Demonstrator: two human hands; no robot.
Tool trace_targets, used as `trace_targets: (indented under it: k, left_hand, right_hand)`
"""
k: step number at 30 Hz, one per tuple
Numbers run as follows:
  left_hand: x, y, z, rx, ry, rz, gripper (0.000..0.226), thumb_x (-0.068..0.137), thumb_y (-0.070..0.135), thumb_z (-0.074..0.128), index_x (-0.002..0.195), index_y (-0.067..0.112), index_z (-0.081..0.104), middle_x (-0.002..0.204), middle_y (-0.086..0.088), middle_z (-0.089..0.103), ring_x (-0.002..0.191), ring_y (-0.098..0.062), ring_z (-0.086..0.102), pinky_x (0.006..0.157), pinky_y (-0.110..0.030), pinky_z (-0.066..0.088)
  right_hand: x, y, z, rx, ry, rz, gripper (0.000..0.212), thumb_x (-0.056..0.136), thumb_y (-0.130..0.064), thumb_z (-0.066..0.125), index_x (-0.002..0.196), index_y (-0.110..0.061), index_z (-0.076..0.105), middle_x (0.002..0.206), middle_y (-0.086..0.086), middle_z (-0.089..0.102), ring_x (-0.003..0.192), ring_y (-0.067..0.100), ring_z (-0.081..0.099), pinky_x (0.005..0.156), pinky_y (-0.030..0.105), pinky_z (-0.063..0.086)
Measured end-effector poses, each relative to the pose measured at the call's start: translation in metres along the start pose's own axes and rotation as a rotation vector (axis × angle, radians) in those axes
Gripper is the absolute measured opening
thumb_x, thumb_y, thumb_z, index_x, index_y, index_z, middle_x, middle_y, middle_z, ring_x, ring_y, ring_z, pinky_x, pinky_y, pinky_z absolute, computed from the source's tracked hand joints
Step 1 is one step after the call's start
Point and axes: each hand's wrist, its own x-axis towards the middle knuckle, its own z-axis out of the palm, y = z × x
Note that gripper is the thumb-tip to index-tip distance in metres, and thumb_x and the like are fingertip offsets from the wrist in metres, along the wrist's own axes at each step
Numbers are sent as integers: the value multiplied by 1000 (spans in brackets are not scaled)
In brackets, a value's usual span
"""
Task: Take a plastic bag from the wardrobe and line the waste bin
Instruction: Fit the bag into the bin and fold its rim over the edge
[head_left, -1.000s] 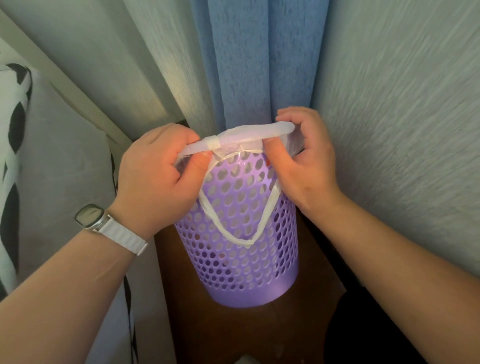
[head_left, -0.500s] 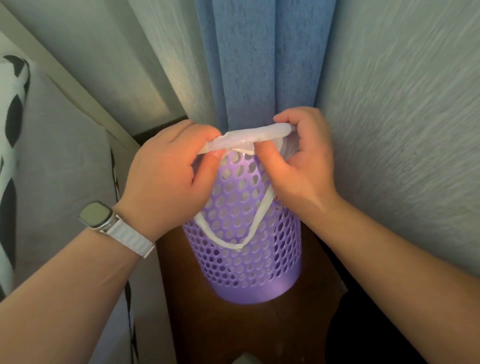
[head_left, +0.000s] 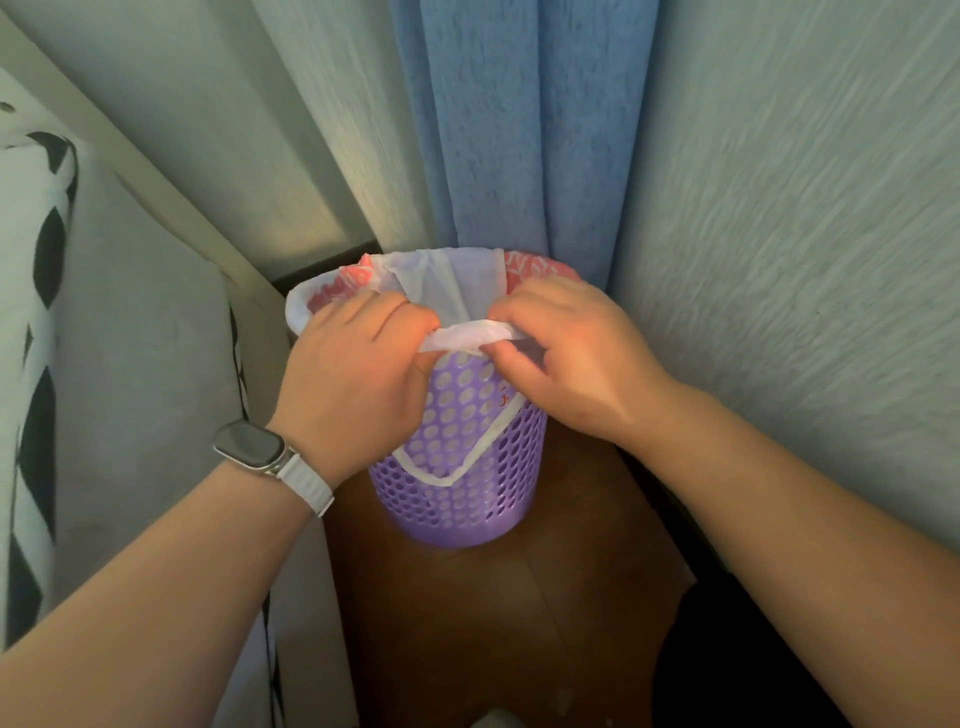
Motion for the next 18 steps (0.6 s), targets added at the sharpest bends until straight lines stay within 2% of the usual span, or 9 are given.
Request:
trace_targets:
  k: [4,7,11,14,18]
  left_hand:
    - [-6,8,10,-7,8,-25,7,83,8,60,81,3,64,74,-17,63,66,-36,59,61,-42,47]
    - [-18,15,24,-16,-5,-44,3,82,5,64,80,3,64,72,-16,63,62,-35,60,60,-39,48]
    - [-35,14,42,9,-43,-33,5,80,6,66,79,1,65,70,-17,64,58,-35,60,57,-37,49]
    - [-40,14,57,46,-70,-34,13,83,13,56,79,3,63,70,-16,63,58,-35,59,59,-37,49]
    - [-47,17,77,90,-169,-55,12,76,10,70,84,4,63,75,-16,64,65,-37,61,65,-40,50]
  right_hand:
    - [-14,4,18,-104,125,-46,25,96,-22,55,87,-2,68,80,17,63,74,37,59,67,47,47]
    - [-26,11,34,-131,163,-79,25,95,-21,56,84,-2,68,77,17,62,70,36,58,64,45,46]
    - [-39,16,60,-142,88,-81,15,92,-14,63,82,-4,66,75,15,61,69,34,58,64,44,46]
    - [-46,23,70,-167,34,-56,9,88,-12,68,82,-5,66,76,14,61,70,33,58,65,42,46]
    - [-55,31,74,-219,-17,-63,7,86,-11,69,80,-8,66,76,12,61,72,32,59,70,41,46]
